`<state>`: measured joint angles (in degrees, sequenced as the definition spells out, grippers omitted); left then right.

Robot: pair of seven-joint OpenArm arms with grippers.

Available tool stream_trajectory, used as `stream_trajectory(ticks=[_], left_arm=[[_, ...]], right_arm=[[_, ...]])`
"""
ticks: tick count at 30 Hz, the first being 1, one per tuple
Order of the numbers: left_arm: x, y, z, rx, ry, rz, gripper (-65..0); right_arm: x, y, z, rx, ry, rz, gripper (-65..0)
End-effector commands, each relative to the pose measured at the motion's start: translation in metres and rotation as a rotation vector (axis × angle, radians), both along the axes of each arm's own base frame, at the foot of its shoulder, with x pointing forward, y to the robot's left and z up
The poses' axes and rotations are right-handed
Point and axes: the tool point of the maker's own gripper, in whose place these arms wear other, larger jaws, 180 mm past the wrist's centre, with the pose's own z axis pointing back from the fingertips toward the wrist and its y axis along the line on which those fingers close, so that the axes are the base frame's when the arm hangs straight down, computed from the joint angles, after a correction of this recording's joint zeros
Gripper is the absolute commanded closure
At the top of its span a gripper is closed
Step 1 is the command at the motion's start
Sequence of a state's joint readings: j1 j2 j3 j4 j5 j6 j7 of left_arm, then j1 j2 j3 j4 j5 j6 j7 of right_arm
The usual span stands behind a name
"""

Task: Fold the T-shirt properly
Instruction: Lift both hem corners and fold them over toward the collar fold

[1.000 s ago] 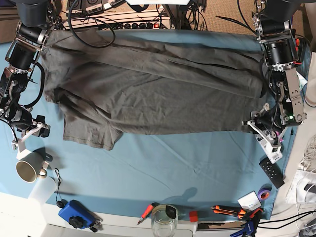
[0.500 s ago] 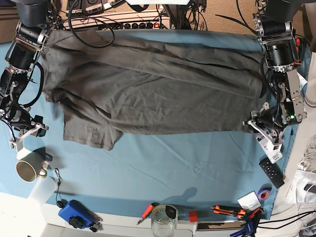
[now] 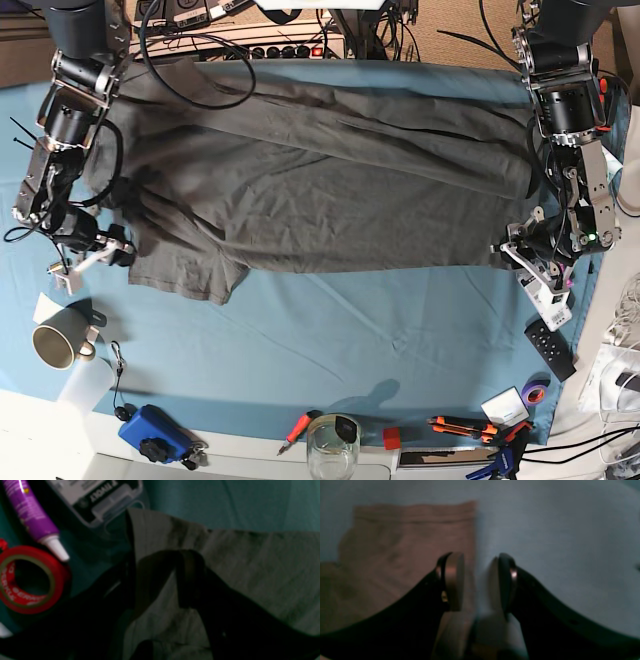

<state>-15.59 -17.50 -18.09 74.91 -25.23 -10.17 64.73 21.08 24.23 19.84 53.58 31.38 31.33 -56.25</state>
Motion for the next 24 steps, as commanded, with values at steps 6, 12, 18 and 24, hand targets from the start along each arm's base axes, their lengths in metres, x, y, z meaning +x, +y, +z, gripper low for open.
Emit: stream_trajectory(ticks=[6, 12, 18, 24], left_arm=[[0.003, 0.001, 0.006, -0.002, -0.001, -0.008, -24.7], [0.003, 0.001, 0.006, -0.002, -0.001, -0.008, -23.4], [0.003, 0.000, 0.007, -0.010, -0.004, -0.009, -19.9], [0.003, -0.001, 0.007, -0.013, -0.005, -0.009, -11.7]], right_arm=[[0.026, -0.004, 0.029, -0.032, -0.046, 0.008, -22.9], [0.028, -0.007, 0.030, -0.058, -0.038, 0.005, -22.9], [0.029, -0.003, 0.026, -0.056, -0.028, -0.005, -21.1], [0.029, 0.009, 0.013, -0.077, 0.008, -0.007, -19.4]])
